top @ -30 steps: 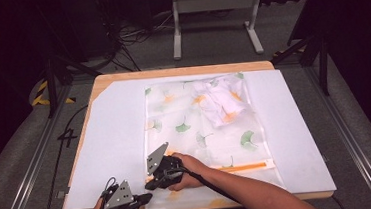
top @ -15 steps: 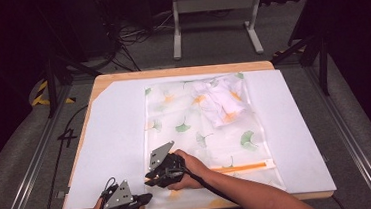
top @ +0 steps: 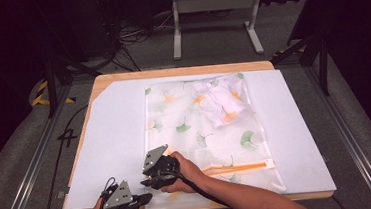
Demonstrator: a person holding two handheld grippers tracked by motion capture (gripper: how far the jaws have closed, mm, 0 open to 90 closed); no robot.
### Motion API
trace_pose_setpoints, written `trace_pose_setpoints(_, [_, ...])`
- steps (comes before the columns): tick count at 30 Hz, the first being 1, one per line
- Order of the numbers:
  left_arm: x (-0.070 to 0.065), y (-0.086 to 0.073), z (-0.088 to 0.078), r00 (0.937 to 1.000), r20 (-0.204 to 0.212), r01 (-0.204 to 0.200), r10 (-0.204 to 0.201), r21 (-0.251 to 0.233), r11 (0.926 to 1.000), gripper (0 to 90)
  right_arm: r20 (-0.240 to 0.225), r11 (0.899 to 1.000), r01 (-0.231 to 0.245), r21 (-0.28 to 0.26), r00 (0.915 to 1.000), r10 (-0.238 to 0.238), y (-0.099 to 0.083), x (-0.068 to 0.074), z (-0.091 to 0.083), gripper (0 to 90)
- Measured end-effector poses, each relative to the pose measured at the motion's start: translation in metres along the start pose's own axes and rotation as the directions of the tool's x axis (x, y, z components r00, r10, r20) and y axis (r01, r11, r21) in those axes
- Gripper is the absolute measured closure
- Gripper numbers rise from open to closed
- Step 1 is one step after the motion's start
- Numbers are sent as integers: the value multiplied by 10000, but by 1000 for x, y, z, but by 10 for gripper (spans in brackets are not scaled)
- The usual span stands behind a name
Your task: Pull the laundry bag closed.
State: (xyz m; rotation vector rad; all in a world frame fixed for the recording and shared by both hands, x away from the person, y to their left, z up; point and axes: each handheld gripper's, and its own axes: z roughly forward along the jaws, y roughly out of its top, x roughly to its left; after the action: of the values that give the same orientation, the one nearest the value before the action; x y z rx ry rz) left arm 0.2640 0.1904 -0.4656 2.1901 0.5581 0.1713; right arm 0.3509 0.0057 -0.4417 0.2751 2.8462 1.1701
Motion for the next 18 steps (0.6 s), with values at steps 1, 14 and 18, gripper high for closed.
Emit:
trace_pose_setpoints(1, [0, 0, 0, 10000, 7, 6, -6, 3, 10000, 887, -118, 9999, -64, 90, 9999, 65, -2, -2, -3, 691])
trace_pose_setpoints(14, [0, 1, 0, 10000, 0, -6, 6, 32, 10000, 887, -703, 9997, -132, 200, 9974, 146, -9, -8, -9, 843])
trace_pose_setpoints(18, [0, 0, 0, 10000, 13, 16, -16, 4, 10000, 888, -794, 9995, -298, 86, 9964, 304, -9, -9, -8, 847])
